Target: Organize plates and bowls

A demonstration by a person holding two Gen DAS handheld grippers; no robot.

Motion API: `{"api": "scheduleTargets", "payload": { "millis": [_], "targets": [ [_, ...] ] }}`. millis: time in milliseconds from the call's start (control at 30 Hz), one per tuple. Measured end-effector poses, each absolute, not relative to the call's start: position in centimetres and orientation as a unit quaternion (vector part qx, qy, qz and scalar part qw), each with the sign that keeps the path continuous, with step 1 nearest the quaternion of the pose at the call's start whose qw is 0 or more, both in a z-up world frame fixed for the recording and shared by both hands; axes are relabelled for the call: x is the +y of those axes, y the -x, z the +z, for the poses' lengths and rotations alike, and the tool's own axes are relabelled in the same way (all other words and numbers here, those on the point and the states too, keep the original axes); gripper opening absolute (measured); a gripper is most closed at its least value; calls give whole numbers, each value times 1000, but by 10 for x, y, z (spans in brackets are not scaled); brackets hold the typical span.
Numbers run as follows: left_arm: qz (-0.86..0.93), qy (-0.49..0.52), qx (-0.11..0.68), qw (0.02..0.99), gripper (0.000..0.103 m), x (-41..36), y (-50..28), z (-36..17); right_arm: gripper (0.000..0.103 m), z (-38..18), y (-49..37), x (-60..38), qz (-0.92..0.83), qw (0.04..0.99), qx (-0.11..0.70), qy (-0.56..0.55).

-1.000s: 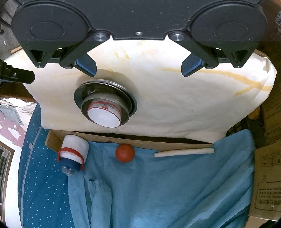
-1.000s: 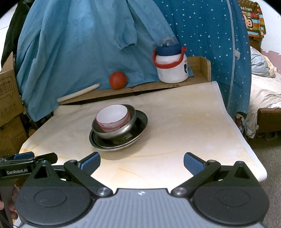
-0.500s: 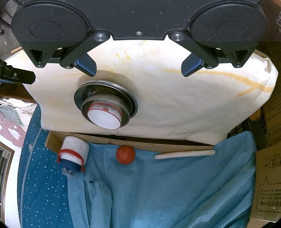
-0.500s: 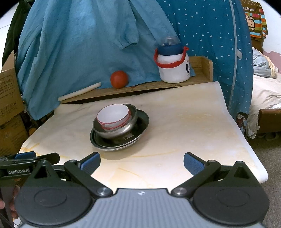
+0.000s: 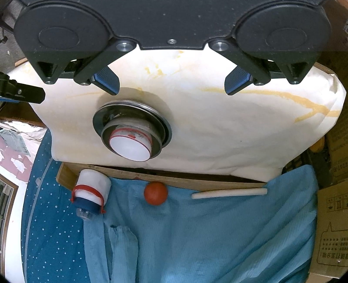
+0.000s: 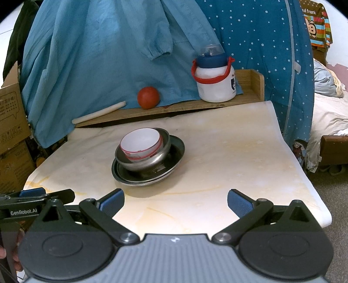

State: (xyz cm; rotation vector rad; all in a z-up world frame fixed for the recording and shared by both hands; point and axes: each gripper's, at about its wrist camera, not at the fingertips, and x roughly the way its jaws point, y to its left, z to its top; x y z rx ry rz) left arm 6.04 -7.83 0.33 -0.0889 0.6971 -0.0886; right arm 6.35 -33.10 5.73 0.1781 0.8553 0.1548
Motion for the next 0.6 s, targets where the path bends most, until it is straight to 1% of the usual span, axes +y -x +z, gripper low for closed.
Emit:
{"api": "scheduleTargets", "payload": {
  "millis": [600],
  "targets": [
    [-46,42,341,938,102,-78,-61,3,103,57,-64,-331,75,903,414,-85]
  ]
}}
